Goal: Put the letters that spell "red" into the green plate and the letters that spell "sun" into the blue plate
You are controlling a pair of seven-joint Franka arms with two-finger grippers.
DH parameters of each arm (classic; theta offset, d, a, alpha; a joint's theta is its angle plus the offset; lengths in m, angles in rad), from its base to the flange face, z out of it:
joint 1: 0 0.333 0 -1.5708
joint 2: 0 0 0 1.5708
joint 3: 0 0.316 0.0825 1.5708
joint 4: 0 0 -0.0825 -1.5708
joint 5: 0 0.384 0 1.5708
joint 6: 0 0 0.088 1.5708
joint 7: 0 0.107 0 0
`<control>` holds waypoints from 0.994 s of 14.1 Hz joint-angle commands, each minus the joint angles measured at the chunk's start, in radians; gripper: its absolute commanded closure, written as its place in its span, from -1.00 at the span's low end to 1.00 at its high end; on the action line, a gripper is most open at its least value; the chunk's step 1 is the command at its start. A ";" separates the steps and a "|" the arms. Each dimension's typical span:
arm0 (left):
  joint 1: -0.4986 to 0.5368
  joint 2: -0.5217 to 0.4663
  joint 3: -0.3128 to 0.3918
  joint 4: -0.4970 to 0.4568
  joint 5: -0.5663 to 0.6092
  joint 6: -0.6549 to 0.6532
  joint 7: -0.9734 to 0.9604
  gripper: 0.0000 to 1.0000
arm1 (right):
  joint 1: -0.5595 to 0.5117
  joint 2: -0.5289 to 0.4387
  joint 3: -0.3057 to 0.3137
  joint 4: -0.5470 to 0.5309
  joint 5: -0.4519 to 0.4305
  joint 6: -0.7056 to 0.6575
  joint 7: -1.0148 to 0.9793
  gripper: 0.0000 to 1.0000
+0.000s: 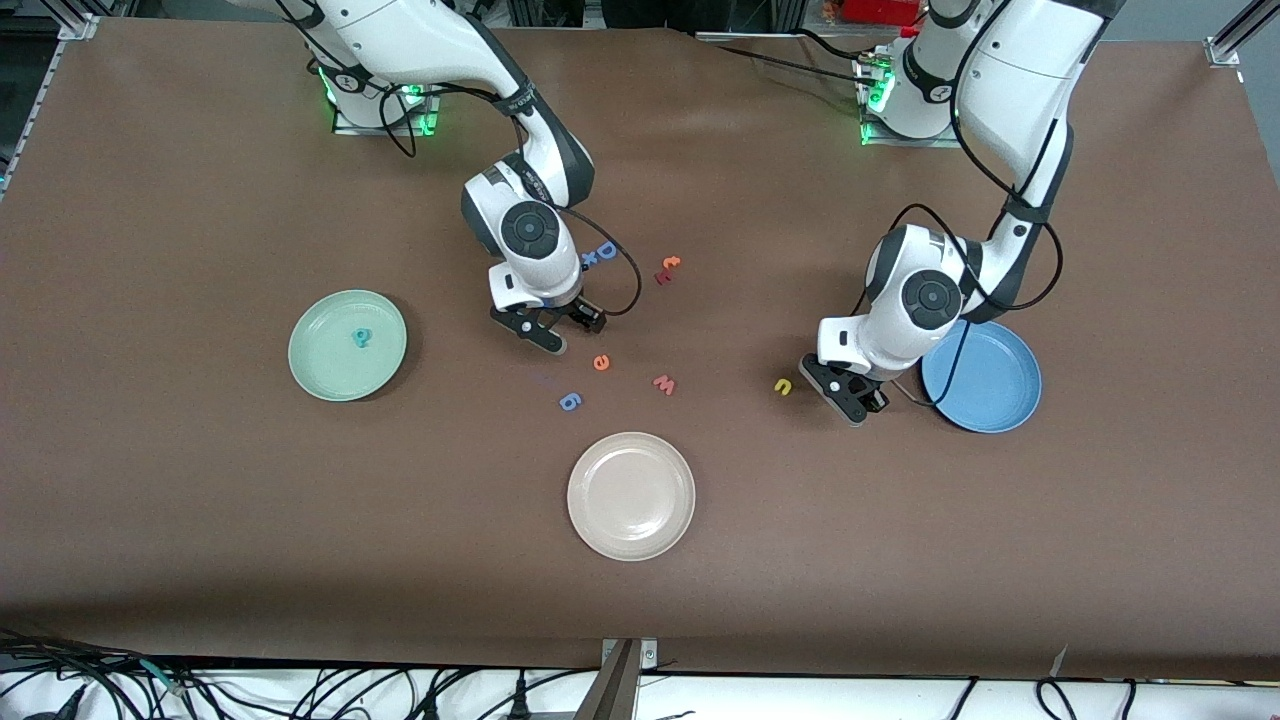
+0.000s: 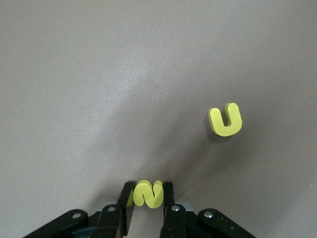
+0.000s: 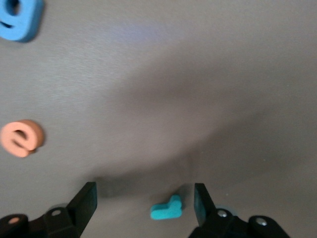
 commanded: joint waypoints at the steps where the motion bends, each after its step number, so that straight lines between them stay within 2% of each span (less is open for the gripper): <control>1: -0.013 0.008 0.011 0.010 0.014 0.012 -0.012 0.76 | 0.009 -0.023 -0.005 -0.066 0.005 0.040 0.015 -0.68; 3: -0.012 -0.006 0.014 0.012 0.014 0.009 -0.011 0.77 | 0.010 -0.026 -0.005 -0.077 0.005 0.040 0.016 -0.59; 6: -0.012 -0.064 0.063 0.012 0.009 -0.035 -0.009 0.87 | 0.012 -0.040 -0.003 -0.089 0.005 0.038 0.016 -0.53; 10: -0.015 -0.146 0.169 0.009 0.006 -0.147 -0.002 0.87 | 0.024 -0.042 0.001 -0.092 0.006 0.038 0.018 -0.45; 14: -0.012 -0.160 0.229 -0.019 0.006 -0.158 0.090 0.86 | 0.035 -0.040 0.005 -0.092 0.008 0.040 0.018 -0.27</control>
